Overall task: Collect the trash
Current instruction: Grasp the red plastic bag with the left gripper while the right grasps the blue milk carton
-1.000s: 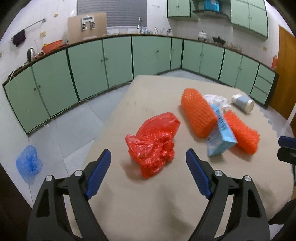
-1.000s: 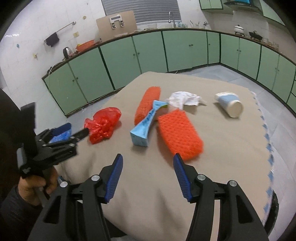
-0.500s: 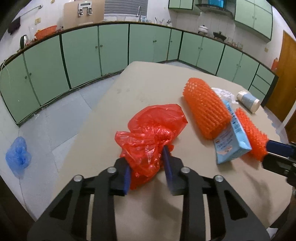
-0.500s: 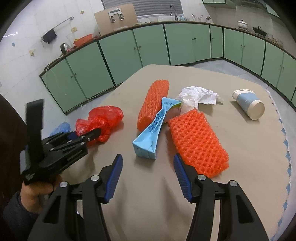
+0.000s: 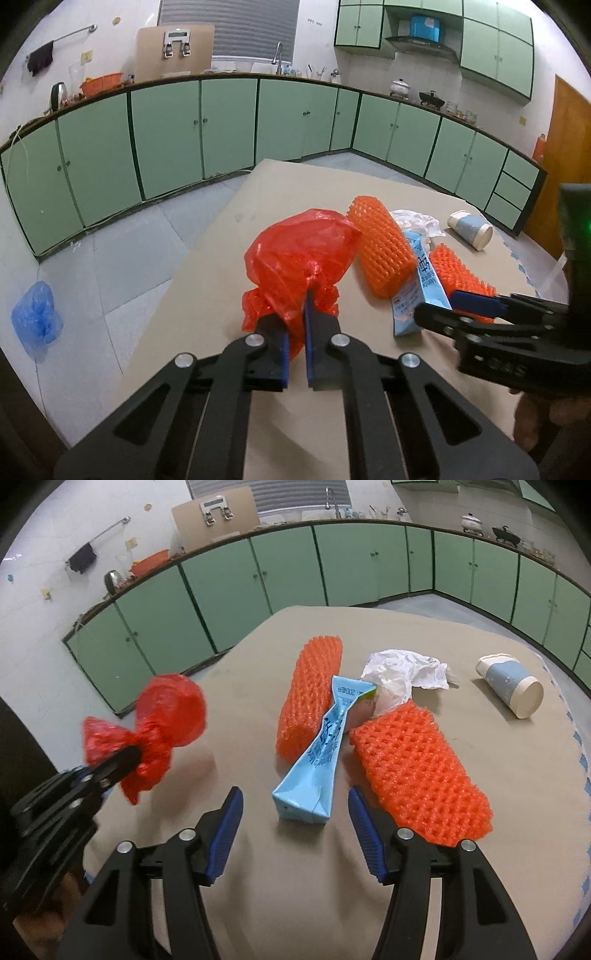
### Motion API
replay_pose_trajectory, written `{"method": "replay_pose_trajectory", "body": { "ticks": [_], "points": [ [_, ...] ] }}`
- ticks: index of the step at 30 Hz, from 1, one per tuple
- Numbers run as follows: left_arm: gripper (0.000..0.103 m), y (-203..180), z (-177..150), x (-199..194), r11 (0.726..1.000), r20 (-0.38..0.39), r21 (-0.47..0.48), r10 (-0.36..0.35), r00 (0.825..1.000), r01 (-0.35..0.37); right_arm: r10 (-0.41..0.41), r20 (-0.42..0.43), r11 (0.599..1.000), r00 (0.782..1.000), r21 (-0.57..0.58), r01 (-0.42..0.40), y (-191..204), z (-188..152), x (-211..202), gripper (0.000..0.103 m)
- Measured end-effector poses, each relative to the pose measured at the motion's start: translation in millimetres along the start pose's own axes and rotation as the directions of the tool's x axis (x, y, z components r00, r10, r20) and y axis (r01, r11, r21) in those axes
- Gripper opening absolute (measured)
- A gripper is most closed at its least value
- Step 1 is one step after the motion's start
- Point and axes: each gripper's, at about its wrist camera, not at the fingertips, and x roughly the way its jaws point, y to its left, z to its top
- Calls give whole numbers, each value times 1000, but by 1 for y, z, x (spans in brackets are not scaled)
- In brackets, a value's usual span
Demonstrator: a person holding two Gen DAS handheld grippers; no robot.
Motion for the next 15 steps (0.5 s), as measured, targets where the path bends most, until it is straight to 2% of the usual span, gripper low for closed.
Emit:
{"method": "replay_pose_trajectory", "body": {
  "ticks": [8, 10, 11, 15],
  "points": [
    [5, 2, -3, -1, 1000, -3, -4, -11, 1000, 11, -32, -27, 999, 999, 33, 33, -4, 5, 16, 58],
    [5, 4, -3, 0, 1000, -5, -3, -12, 1000, 12, -23, -49, 999, 999, 41, 25, -8, 4, 21, 46],
    [5, 4, -3, 1, 1000, -6, -4, -13, 1000, 13, -13, -51, 999, 999, 40, 15, -9, 3, 22, 33],
    [4, 2, -4, 0, 1000, -7, 0, -16, 1000, 16, -16, -23, 999, 1000, 32, 17, -11, 1, 12, 33]
  ]
}}
